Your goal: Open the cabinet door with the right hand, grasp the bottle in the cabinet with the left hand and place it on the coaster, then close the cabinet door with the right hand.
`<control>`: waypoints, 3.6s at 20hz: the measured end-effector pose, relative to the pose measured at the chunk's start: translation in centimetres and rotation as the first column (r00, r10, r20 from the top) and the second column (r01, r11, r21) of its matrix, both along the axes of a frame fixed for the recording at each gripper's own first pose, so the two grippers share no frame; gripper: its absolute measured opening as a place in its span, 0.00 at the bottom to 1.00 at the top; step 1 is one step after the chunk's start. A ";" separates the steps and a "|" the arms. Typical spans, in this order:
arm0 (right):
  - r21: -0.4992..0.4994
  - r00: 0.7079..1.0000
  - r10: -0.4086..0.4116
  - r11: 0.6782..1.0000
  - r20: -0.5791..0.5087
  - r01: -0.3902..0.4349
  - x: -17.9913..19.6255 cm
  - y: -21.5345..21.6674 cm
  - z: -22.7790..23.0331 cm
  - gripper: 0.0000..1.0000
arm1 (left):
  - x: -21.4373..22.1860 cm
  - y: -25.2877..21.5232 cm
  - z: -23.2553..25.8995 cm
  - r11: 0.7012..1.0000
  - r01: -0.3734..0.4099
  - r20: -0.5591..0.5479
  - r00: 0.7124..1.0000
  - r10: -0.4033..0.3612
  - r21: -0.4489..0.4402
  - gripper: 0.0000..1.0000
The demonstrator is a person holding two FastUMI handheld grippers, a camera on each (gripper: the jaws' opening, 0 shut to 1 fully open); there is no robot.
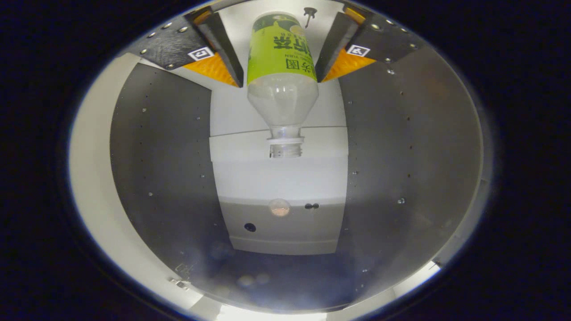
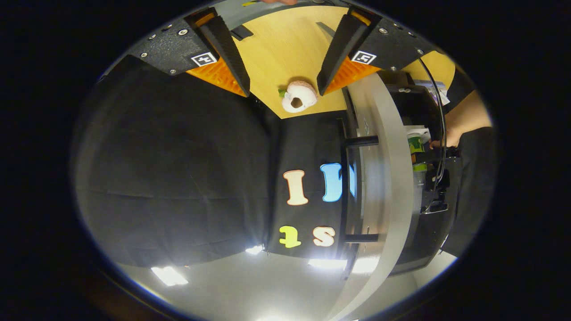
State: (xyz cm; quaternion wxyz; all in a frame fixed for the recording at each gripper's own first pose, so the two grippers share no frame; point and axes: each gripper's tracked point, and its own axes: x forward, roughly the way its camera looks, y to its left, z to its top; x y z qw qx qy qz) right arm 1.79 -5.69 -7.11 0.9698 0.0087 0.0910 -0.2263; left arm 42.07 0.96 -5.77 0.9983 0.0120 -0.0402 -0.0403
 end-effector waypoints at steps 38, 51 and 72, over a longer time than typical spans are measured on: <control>0.102 0.903 0.423 0.905 -0.083 -0.414 3.1 -6.6 -8.3 0.94 | -34.3 7.4 -2.4 0.899 -0.432 0.019 0.902 0.432 0.077 0.75; 0.012 0.970 0.208 0.978 -0.129 -0.208 8.3 -10.9 -14.3 0.94 | -43.9 7.6 -27.0 0.905 -0.423 -0.067 0.903 0.425 0.037 0.67; -0.024 0.943 0.246 0.966 -0.225 -0.257 6.7 -7.7 -17.3 0.96 | -42.2 6.9 -29.6 0.935 -0.353 -0.043 0.935 0.352 -0.024 0.94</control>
